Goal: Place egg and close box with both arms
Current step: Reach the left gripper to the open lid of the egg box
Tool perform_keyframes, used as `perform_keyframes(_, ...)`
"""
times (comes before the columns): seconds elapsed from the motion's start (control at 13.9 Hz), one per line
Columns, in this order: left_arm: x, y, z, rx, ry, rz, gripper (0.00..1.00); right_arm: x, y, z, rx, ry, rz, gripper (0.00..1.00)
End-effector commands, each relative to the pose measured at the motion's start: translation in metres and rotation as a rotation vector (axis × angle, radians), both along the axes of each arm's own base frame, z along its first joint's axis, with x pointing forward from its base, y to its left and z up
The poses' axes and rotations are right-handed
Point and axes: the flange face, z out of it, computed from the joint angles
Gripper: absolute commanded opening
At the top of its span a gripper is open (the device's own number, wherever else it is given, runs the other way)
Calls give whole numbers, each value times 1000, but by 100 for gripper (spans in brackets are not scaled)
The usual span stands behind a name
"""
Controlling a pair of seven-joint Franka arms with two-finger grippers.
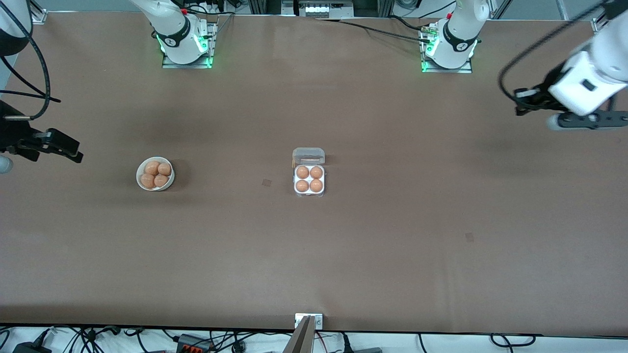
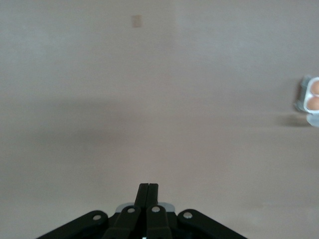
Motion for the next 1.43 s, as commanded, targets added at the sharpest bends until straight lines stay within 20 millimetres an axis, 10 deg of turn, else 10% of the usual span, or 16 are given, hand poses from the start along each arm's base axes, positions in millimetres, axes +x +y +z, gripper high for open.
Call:
perform_keyframes(0.0, -4, -54, 2, -17, 5, -79, 0, -16, -12, 7, -6, 44, 10, 100)
perform_keyframes(0.5, 12, -151, -62, -127, 58, -183, 1, -44, -12, -12, -3, 39, -3, 100)
perform_keyframes(0.72, 1, -223, -107, -131, 100, -208, 0, -58, -13, -17, -7, 29, -1, 100)
perform_keyframes(1.36, -17, -365, -200, -144, 98, -131, 0, -53, -14, 0, -8, 0, 10, 100)
